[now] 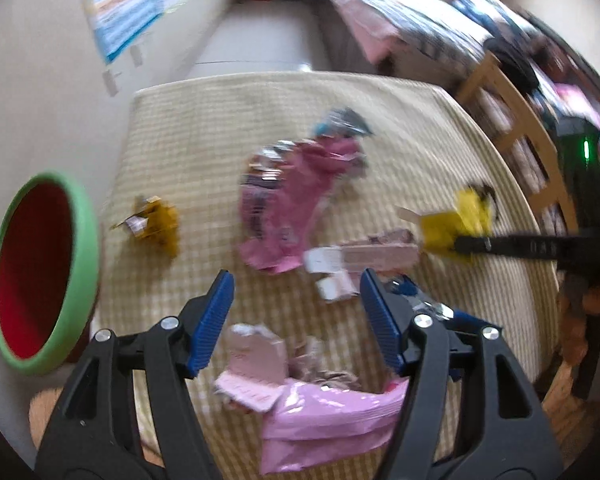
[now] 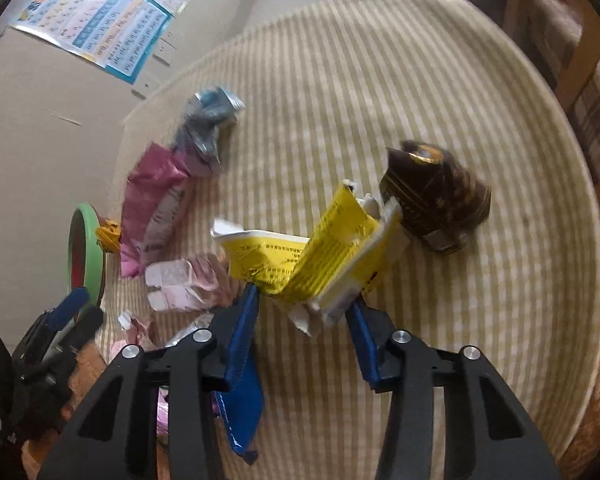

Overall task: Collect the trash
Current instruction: 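Move both grippers back over the table toward the remaining wrappers, then grasp the pink wrapper with the left gripper while the right grasps the yellow wrapper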

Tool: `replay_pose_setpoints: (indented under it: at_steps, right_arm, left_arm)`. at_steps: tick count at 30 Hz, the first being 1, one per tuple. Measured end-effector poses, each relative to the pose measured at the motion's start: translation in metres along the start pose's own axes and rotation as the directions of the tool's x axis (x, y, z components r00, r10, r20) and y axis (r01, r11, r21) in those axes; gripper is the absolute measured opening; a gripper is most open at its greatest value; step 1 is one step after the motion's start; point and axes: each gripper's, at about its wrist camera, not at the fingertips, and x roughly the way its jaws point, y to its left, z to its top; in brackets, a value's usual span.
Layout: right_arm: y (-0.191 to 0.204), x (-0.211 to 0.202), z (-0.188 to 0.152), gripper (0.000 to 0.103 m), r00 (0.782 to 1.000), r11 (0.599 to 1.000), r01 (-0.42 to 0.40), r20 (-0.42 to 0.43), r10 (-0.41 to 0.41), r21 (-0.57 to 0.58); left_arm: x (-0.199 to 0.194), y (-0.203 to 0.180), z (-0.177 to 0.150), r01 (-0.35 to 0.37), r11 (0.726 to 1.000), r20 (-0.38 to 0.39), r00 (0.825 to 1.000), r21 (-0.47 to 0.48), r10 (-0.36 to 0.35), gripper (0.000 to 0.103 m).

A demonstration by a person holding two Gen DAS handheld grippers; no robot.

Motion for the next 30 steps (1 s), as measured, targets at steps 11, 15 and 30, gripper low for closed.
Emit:
replay_pose_setpoints:
  at_steps: [11, 15, 30]
  right_arm:
    - [-0.004, -0.005, 0.01, 0.044, 1.0, 1.0, -0.006, 0.03, 0.005, 0.029]
    - [-0.007, -0.008, 0.016, 0.051, 0.999, 0.998, -0.03, 0.037, 0.028, 0.062]
    - [-0.007, 0.005, 0.016, 0.06, 1.0, 0.996, -0.016, 0.005, 0.016, 0.093]
  left_arm:
    - [0.037, -0.031, 0.023, -0.032, 0.987, -0.034, 0.999, 0.159, 0.038, 0.062]
    - [0.036, -0.011, 0.029, -0.08, 0.993, -0.018, 0.996, 0.082, 0.082, 0.062]
    - [0.092, 0.014, 0.05, -0.137, 0.991, -0.128, 0.982, 0.008, 0.137, 0.058]
